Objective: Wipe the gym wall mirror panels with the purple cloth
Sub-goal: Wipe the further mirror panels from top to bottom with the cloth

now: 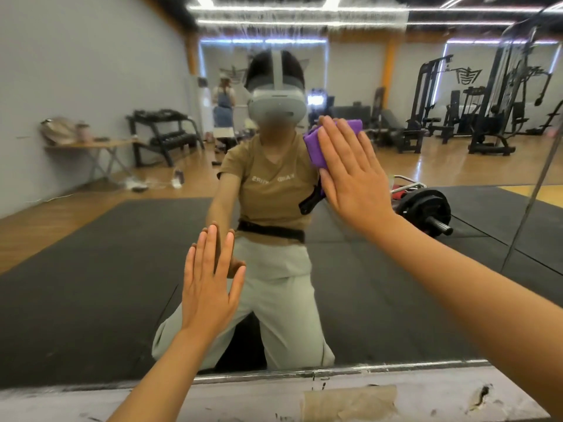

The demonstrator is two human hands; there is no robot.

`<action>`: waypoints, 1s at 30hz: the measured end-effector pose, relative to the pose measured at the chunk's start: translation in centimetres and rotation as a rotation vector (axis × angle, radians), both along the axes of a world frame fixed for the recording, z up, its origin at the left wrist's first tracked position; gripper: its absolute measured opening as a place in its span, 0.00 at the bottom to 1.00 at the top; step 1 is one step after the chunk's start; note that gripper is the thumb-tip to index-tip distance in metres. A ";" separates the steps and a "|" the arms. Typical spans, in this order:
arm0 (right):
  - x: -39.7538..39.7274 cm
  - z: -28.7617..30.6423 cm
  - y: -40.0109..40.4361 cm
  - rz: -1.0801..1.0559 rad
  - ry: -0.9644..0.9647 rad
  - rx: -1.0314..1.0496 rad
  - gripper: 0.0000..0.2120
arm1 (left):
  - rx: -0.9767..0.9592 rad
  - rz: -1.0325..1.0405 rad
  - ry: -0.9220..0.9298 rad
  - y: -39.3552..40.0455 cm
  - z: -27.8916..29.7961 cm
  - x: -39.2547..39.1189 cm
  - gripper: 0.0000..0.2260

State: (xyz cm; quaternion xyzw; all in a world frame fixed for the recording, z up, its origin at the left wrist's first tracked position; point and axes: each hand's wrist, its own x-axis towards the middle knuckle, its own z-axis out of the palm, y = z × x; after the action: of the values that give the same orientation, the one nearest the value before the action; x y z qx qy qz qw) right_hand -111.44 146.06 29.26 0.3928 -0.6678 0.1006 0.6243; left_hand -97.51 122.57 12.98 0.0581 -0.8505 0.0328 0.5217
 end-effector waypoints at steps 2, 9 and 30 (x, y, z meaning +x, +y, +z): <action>0.3 -0.2 -0.5 0.021 -0.012 -0.052 0.25 | -0.020 0.013 0.008 -0.4 0.0 0.3 0.30; 0.3 -15.2 -0.6 -0.057 0.176 0.603 0.40 | -0.027 0.079 0.038 -0.7 -0.3 0.4 0.30; 2.5 3.1 -5.6 0.049 -0.025 -0.103 0.26 | -0.038 0.099 0.009 -2.8 -1.0 1.4 0.30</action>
State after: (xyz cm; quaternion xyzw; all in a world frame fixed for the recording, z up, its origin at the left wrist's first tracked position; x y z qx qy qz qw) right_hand -108.96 140.45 32.39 0.3751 -0.6595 0.1551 0.6327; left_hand -96.08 119.80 12.02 0.0902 -0.8435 0.0746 0.5242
